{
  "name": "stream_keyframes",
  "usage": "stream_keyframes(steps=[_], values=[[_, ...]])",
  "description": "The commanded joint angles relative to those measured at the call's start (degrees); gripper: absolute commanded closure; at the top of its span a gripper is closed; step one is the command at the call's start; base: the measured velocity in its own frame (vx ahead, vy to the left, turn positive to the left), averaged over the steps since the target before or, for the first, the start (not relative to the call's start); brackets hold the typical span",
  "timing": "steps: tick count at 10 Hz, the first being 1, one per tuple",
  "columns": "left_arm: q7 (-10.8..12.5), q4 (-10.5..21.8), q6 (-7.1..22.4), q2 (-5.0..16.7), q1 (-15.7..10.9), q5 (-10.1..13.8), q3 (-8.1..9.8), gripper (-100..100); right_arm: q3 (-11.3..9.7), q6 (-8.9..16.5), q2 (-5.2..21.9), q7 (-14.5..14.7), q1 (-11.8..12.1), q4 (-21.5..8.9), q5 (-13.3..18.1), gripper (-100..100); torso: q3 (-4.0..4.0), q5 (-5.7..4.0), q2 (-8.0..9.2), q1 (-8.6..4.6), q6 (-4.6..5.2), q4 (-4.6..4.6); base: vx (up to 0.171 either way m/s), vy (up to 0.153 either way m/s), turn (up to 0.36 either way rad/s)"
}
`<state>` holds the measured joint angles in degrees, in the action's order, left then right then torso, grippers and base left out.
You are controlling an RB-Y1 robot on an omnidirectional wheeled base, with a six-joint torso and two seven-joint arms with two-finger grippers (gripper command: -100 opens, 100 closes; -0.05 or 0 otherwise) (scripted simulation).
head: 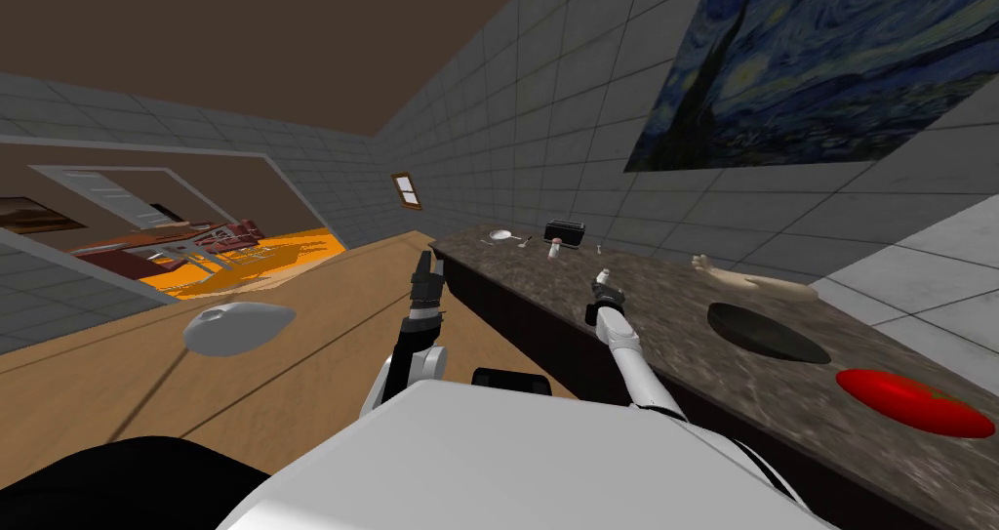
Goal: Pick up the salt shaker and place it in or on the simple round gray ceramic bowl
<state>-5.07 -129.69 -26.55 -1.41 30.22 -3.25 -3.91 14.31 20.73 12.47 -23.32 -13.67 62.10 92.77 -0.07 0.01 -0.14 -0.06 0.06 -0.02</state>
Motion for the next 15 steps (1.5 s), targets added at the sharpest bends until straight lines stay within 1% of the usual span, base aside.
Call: stream_keyframes(steps=[1, 3, 4, 5, 6, 7, 8, 10, 11, 12, 13, 14, 15], values=[[0.00, 0.00, 0.00, 0.00, 0.00, 0.00, 0.00, 0, 0.94, 1.02, -0.21, 0.73, -0.44, -1.73, 1.48, -100, 0.00, 0.00, 0.00, 0.00, 0.00, 0.00, 0.035, -0.002, 0.065], [0.00, 0.00, 0.00, 0.00, 0.00, 0.00, 0.00, 0, 2.65, 4.29, 0.43, -1.05, -3.00, -5.83, 5.45, -100, 0.01, 0.00, 0.03, 0.00, 0.01, 0.00, 0.040, 0.001, 0.116], [0.00, 0.00, 0.00, 0.00, 0.00, 0.00, 0.00, 0, 2.65, 4.29, 0.43, -1.05, -3.00, -6.93, 6.35, -100, 0.00, 0.00, 0.00, 0.01, 0.01, -0.01, 0.034, -0.007, 0.044], [0.00, 0.00, 0.00, 0.00, 0.00, 0.00, 0.00, 0, 3.44, 5.76, 0.71, -1.86, -4.15, -9.28, 8.49, -100, 0.01, -0.01, 0.04, -0.02, 0.04, -0.01, 0.033, -0.011, 0.066], [0.00, 0.00, 0.00, 0.00, 0.00, 0.00, 0.00, 0, 4.16, 7.10, 0.96, -2.61, -5.18, -10.60, 10.10, -100, 0.02, -0.01, 0.05, -0.03, 0.02, 0.00, 0.041, -0.019, 0.131], [0.00, 0.00, 0.00, 0.00, 0.00, 0.00, 0.00, 0, 4.83, 8.30, 1.19, -3.28, -6.10, -12.76, 11.96, -100, 0.01, -0.01, 0.02, -0.06, 0.01, 0.00, 0.053, -0.018, 0.094], [0.00, 0.00, 0.00, 0.00, 0.00, 0.00, 0.00, 0, 4.83, 8.30, 1.19, -3.28, -6.10, -13.34, 12.11, -100, -0.01, -0.02, -0.01, -0.05, 0.03, -0.01, 0.038, -0.010, 0.024], [0.00, 0.00, 0.00, 0.00, 0.00, 0.00, 0.00, 0, 5.90, 10.21, 1.56, -4.35, -7.54, -16.37, 14.74, -100, 0.03, -0.01, 0.06, -0.03, 0.03, 0.00, 0.029, -0.012, 0.060], [0.00, 0.00, 0.00, 0.00, 0.00, 0.00, 0.00, 0, 5.90, 10.21, 1.56, -4.35, -7.54, -16.37, 14.74, -100, 0.03, -0.01, 0.07, -0.04, 0.03, 0.00, 0.024, -0.013, 0.025], [0.00, 0.00, 0.00, 0.00, 0.00, 0.00, 0.00, 0, 6.28, 10.87, 1.71, -4.72, -8.04, -17.42, 15.64, -100, 0.04, -0.01, 0.09, -0.04, 0.04, 0.01, 0.024, -0.012, 0.026], [0.00, 0.00, 0.00, 0.00, 0.00, 0.00, 0.00, 0, 5.89, 10.60, 1.77, -4.76, -7.95, -17.30, 15.32, -100, 0.04, -0.01, 0.09, -0.04, 0.04, 0.01, 0.012, -0.007, 0.008], [0.00, 0.00, 0.00, 0.00, 0.00, 0.00, 0.00, 0, 5.88, 10.79, 1.80, -5.01, -8.01, -17.49, 15.43, 0, 0.07, -0.01, 0.13, -0.01, 0.05, 0.01, 0.000, 0.000, 0.000], [0.00, 0.00, 0.00, 0.00, 0.00, 0.00, 0.00, 0, 5.29, 11.37, 2.53, -3.91, -6.27, -15.70, 12.91, -100, 0.09, -0.01, 0.17, 0.01, 0.05, 0.02, 0.012, -0.004, 0.121]])
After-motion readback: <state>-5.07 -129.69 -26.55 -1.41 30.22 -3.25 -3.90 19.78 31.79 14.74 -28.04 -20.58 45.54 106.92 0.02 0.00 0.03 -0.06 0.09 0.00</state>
